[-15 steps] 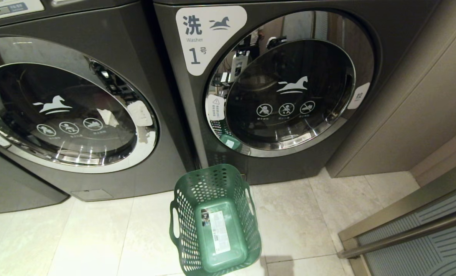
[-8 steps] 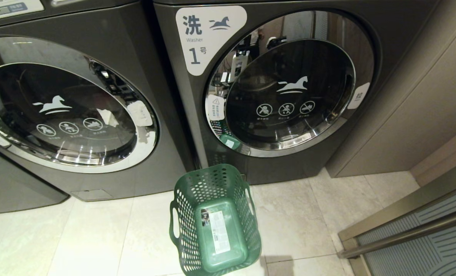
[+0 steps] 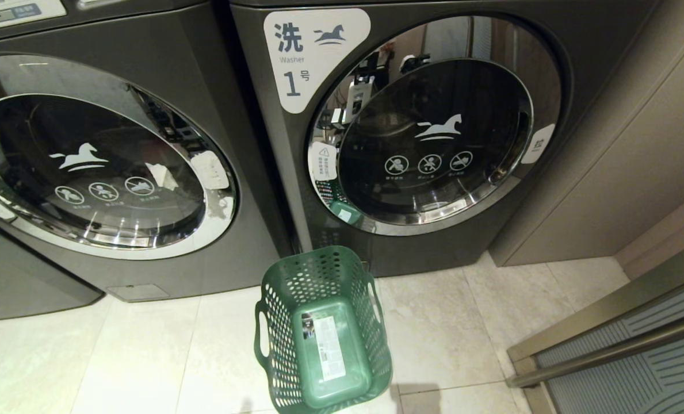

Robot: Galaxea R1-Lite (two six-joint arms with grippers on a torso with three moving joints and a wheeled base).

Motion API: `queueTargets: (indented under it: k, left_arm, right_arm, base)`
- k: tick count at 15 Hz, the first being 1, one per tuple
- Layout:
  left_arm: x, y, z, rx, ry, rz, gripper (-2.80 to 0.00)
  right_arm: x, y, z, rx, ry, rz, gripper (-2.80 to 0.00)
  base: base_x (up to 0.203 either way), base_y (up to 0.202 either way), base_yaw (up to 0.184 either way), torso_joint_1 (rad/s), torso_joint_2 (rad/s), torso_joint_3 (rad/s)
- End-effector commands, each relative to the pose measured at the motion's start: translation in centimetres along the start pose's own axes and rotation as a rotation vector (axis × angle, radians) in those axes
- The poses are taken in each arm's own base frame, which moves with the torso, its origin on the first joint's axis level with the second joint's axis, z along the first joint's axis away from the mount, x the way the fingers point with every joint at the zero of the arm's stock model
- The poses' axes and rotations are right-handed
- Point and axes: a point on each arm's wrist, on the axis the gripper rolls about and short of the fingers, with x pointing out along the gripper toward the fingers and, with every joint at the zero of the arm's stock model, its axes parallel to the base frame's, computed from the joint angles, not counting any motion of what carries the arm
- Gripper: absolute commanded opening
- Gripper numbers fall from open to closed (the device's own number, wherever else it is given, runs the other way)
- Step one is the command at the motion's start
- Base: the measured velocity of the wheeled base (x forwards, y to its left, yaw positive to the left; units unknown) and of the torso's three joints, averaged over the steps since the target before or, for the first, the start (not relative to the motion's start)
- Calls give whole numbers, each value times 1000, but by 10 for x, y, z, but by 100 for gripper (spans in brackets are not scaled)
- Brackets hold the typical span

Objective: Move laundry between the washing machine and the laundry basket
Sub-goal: Open the lid of the washing machine

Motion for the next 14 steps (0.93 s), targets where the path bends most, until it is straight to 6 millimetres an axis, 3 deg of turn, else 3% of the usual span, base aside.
queueTargets:
  k: [1, 2, 5, 9, 11, 14]
  left_arm:
    - [59, 1, 13, -74, 228, -36, -280]
    - [84, 1, 8, -121, 310, -69, 0]
    - [154, 3, -23, -214, 466, -116, 0]
    - [244, 9, -71, -263, 493, -146, 0]
    - [284, 15, -91, -263, 396, -179, 0]
    - [324, 43, -91, -197, 193, -210, 0]
  right_arm:
    - [0, 0, 0, 0, 0, 2, -280]
    - [0, 0, 0, 0, 0, 1, -280]
    - [0, 0, 0, -2, -2, 2, -280]
    - [0, 0, 0, 0, 0, 1, -280]
    - [0, 0, 0, 0, -1, 2, -280]
    - [0, 0, 0, -1, -2, 2, -280]
  base:
    - [0, 0, 0, 0, 0, 0]
    - [0, 0, 0, 0, 0, 0]
    - [0, 0, 0, 0, 0, 0]
    - [0, 0, 0, 0, 0, 0]
    - [0, 0, 0, 0, 0, 0]
    - [0, 0, 0, 0, 0, 0]
